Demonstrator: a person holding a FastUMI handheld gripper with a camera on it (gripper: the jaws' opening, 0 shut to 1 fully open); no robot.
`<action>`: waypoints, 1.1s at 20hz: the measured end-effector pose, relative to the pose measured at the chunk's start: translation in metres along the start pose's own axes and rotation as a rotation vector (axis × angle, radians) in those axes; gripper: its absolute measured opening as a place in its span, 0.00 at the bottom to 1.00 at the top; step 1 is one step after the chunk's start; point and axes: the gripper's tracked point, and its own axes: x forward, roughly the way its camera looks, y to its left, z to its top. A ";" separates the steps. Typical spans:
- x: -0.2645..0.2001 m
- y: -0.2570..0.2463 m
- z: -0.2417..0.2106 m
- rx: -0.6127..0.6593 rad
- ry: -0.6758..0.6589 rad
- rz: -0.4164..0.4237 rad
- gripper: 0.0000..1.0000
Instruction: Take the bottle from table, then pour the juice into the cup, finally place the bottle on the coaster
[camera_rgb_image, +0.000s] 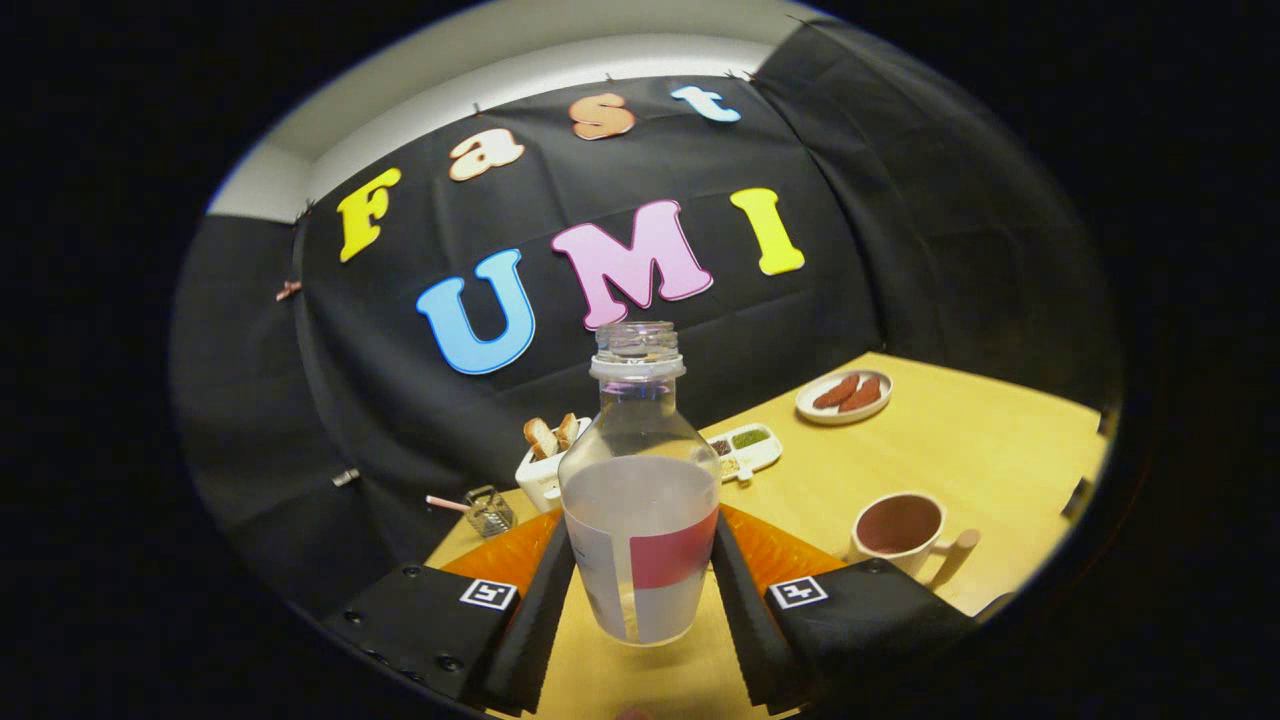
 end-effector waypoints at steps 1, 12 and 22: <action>0.001 -0.004 -0.001 0.067 0.009 -0.004 0.76; 0.010 -0.045 -0.018 0.486 0.099 -0.101 0.75; 0.013 -0.070 -0.025 0.848 0.113 -0.151 0.76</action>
